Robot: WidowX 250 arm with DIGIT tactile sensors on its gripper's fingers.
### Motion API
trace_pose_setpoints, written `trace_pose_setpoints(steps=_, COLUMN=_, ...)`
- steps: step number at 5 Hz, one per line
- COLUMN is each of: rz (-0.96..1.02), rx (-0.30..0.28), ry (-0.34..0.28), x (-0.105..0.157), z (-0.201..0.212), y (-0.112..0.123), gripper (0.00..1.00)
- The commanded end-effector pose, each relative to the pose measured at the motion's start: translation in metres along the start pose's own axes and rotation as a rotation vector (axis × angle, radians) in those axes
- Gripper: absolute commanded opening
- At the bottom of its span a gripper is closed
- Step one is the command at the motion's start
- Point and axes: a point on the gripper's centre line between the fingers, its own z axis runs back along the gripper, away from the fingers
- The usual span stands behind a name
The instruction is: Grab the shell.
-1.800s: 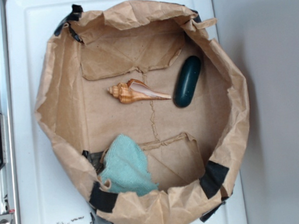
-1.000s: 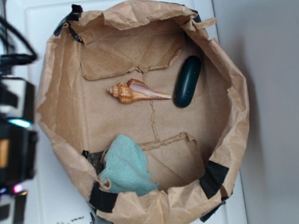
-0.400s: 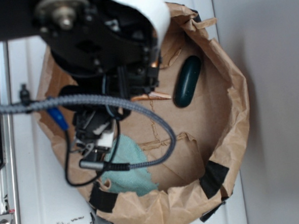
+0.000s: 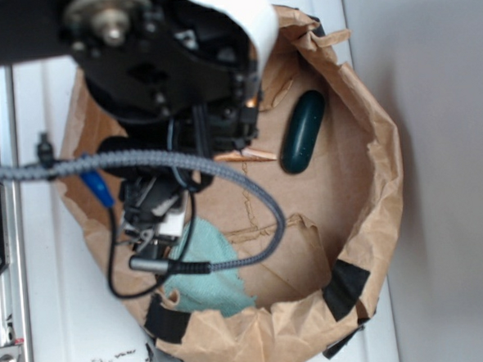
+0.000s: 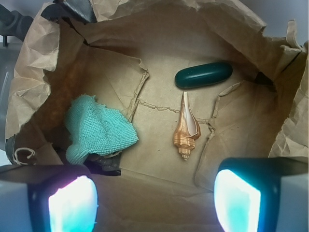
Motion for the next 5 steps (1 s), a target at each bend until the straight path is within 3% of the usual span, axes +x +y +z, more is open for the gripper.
trace_pose_setpoints(steps=1, rz=-0.044, rx=0.085, ry=-0.131, x=0.027, z=-0.069, y=0.026, gripper=1.0)
trace_pose_setpoints(steps=3, rz=-0.103, rx=0.191, ry=-0.059, x=0.029, z=-0.129, y=0.035, gripper=1.0)
trace_pose_setpoints(steps=4, rz=-0.09, rx=0.174, ry=-0.037, x=0.028, z=-0.129, y=0.029, gripper=0.0)
trace_pose_setpoints(steps=5, rz=-0.077, rx=0.153, ry=-0.052, x=0.031, z=-0.116, y=0.025, gripper=0.0)
